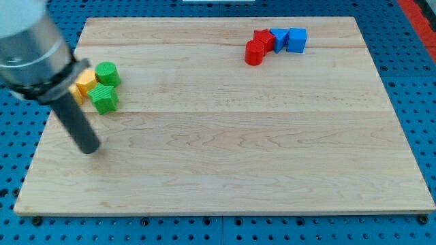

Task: Place the green star diagonal to the green circle

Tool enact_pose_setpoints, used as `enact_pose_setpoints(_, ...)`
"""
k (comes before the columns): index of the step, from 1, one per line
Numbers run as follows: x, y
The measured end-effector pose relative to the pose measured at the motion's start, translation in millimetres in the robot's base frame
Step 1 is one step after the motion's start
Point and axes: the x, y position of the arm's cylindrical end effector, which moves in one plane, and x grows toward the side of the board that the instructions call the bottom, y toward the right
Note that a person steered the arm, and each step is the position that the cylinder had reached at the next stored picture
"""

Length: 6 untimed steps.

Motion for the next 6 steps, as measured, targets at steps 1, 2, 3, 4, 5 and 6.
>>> enact_pose_setpoints(1, 0, 48)
enact_pose_setpoints(2, -1, 58)
enact_pose_setpoints(3, -31, -34)
enact_pose_setpoints(4, -95, -54)
enact_pose_setpoints(5, -83, -14)
enact_pose_setpoints(6, -72, -2)
